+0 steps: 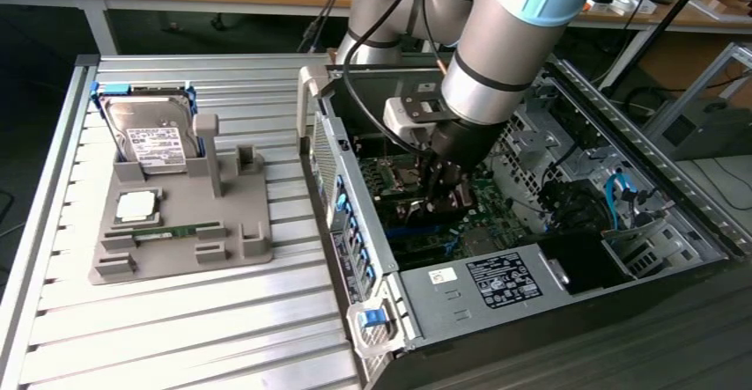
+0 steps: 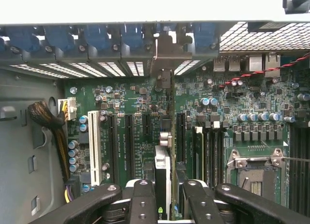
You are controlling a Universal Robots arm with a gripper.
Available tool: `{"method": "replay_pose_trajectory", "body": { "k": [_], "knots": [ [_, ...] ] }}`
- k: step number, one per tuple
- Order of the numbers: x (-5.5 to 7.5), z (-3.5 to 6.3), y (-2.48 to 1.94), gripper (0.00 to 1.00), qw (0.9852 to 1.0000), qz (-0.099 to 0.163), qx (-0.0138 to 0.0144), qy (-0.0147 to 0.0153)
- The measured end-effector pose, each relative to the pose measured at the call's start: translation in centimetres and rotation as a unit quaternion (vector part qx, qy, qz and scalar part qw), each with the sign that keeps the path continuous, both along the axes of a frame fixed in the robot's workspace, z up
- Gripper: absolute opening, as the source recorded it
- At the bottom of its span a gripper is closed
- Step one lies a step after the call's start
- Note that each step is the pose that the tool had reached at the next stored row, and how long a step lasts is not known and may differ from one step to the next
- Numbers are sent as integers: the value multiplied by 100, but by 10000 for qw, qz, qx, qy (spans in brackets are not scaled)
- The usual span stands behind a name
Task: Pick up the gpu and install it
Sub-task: 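Insert the gpu into the slot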
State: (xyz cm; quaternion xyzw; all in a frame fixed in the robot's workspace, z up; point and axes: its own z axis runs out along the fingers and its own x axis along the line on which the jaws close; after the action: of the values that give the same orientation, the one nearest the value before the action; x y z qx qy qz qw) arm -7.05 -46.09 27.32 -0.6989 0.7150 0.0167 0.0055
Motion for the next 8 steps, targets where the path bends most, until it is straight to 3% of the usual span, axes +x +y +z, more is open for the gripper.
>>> {"method": "replay_pose_trajectory", "body": {
  "k": [8],
  "knots": [
    [-11,-9,-1,27,10000,0,0,0]
  ]
}}
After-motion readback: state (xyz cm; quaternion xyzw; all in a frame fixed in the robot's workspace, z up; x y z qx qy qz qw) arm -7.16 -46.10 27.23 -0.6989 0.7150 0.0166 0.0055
